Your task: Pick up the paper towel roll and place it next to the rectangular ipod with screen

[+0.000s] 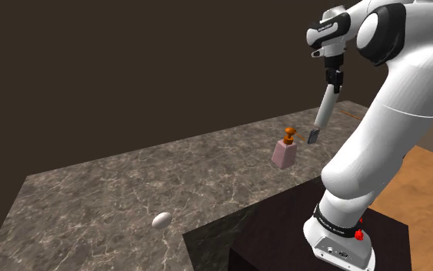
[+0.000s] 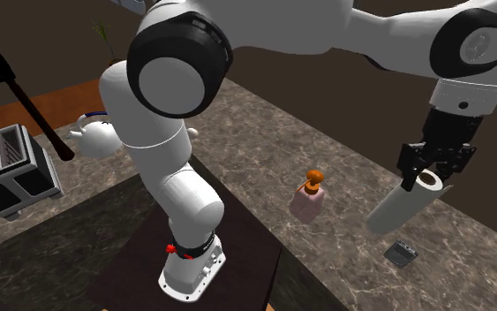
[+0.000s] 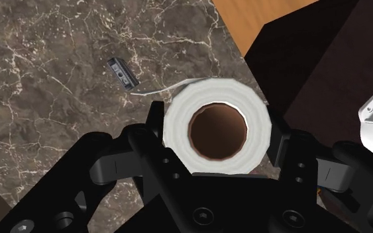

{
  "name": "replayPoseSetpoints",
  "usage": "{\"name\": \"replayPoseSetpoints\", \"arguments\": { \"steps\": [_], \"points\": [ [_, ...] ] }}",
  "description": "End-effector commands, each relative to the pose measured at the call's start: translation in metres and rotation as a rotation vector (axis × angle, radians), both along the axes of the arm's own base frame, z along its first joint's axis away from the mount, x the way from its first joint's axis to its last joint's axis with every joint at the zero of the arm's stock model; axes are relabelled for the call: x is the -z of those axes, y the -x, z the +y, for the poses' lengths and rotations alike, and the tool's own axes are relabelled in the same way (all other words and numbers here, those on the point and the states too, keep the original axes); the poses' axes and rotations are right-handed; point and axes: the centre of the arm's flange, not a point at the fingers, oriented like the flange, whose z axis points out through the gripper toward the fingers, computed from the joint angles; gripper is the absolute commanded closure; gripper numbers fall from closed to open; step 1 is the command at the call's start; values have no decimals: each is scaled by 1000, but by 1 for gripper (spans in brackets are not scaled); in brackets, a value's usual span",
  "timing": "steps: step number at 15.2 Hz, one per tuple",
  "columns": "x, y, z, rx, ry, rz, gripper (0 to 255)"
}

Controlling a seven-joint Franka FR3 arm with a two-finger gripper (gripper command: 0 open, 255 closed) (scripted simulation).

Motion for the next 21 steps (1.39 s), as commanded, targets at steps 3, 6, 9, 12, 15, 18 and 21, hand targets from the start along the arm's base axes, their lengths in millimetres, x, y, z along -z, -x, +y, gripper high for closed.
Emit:
{"name": "replayPoseSetpoints", "arguments": {
  "steps": [3, 6, 9, 12, 15, 18, 21],
  "points": [
    [21, -1, 0, 0, 0, 0, 255],
    [37, -1, 0, 0, 0, 0, 255],
    [53, -1, 0, 0, 0, 0, 255],
    [69, -1, 0, 0, 0, 0, 255],
    [85, -1, 0, 0, 0, 0, 255],
    [101, -1, 0, 0, 0, 0, 255],
    [116, -1, 0, 0, 0, 0, 255]
  ]
}}
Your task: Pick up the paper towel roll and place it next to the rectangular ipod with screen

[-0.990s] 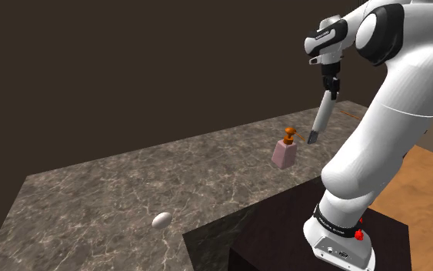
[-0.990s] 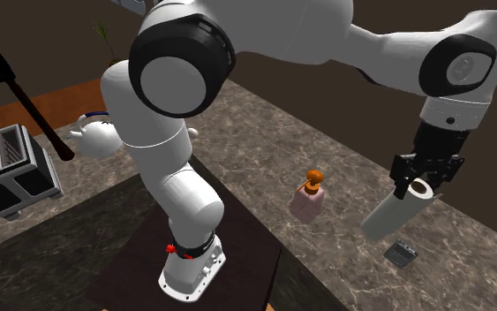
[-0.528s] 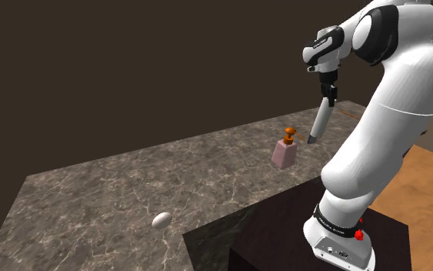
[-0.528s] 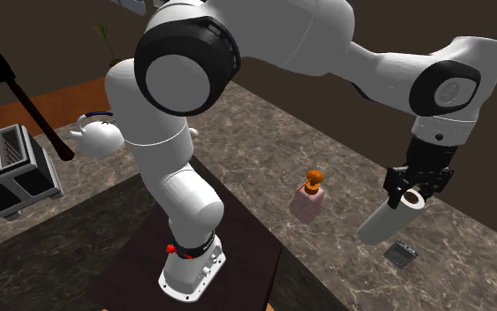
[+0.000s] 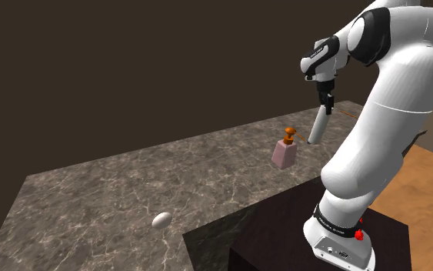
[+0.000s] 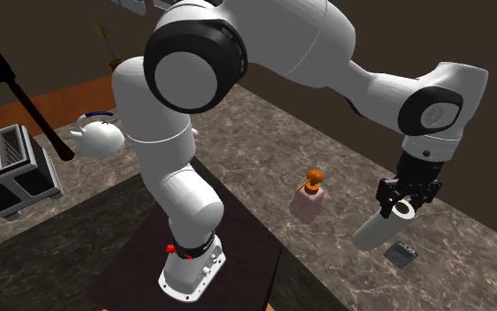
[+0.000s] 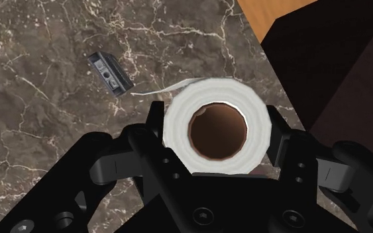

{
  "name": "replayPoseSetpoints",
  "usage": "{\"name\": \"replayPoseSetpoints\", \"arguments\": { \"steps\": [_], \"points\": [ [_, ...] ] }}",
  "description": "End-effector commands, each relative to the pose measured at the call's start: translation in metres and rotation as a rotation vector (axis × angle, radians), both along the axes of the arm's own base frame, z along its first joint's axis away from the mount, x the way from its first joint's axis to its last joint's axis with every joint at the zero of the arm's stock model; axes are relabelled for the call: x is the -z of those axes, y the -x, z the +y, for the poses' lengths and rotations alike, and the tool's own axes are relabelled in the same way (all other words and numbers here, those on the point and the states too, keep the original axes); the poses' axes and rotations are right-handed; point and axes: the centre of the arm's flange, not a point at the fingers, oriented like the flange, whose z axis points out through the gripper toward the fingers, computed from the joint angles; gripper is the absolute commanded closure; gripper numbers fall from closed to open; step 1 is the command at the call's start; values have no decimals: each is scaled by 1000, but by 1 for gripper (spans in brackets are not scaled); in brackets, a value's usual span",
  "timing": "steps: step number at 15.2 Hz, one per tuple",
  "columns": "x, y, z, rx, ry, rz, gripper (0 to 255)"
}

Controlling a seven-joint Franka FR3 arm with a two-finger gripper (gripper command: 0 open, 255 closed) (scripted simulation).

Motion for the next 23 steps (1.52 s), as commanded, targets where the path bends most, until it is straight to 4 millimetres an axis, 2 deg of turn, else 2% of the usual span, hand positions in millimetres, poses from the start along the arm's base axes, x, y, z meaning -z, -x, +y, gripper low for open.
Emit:
{"name": "replayPoseSetpoints", "arguments": {
  "steps": [1, 12, 19, 20, 23],
  "points": [
    [11, 0, 0, 0, 0, 0, 255],
    [68, 0, 0, 0, 0, 0, 255],
    [68, 0, 0, 0, 0, 0, 255],
    [68, 0, 0, 0, 0, 0, 0],
    [68, 0, 0, 0, 0, 0, 0]
  ]
}}
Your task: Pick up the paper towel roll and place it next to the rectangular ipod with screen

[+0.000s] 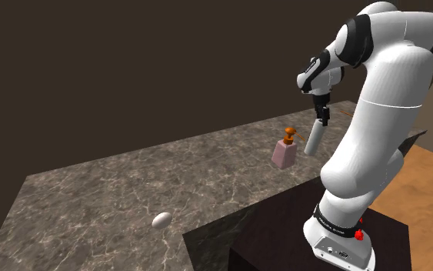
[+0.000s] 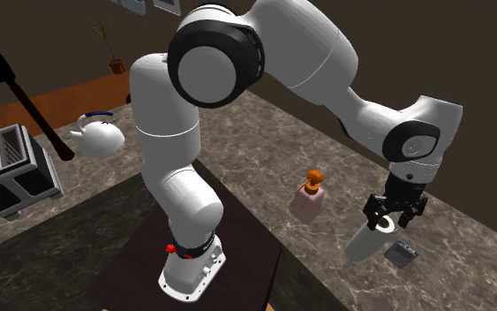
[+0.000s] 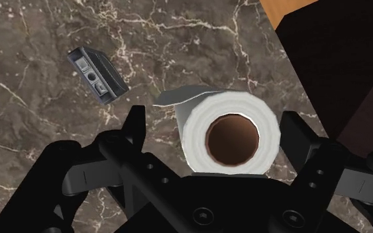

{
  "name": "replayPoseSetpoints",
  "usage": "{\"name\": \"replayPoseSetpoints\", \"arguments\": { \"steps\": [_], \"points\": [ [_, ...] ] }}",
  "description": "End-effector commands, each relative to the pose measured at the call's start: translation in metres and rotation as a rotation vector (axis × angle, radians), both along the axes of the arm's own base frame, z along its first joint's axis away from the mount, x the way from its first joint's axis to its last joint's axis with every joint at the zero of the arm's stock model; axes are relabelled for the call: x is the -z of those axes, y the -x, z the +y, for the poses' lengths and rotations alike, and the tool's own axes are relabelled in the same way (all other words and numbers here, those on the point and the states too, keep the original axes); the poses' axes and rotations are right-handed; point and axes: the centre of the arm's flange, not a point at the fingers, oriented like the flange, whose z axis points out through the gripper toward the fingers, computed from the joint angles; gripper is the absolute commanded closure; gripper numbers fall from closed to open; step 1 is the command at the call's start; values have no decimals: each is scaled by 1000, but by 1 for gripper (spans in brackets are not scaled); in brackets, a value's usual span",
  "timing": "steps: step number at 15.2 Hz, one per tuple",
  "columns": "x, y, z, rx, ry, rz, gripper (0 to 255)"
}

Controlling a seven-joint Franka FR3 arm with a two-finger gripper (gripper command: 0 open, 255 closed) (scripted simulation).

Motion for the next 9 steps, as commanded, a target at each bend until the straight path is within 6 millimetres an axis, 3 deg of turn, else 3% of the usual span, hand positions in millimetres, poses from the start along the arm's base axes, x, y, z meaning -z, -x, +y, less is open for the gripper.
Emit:
{"name": "replayPoseSetpoints", "arguments": {
  "steps": [1, 2, 6, 9],
  "points": [
    [0, 0, 0, 0, 0, 0, 0],
    [0, 0, 0, 0, 0, 0, 0],
    [-48, -15, 3, 0, 0, 0, 0],
    [-48, -15, 3, 0, 0, 0, 0]
  ]
}}
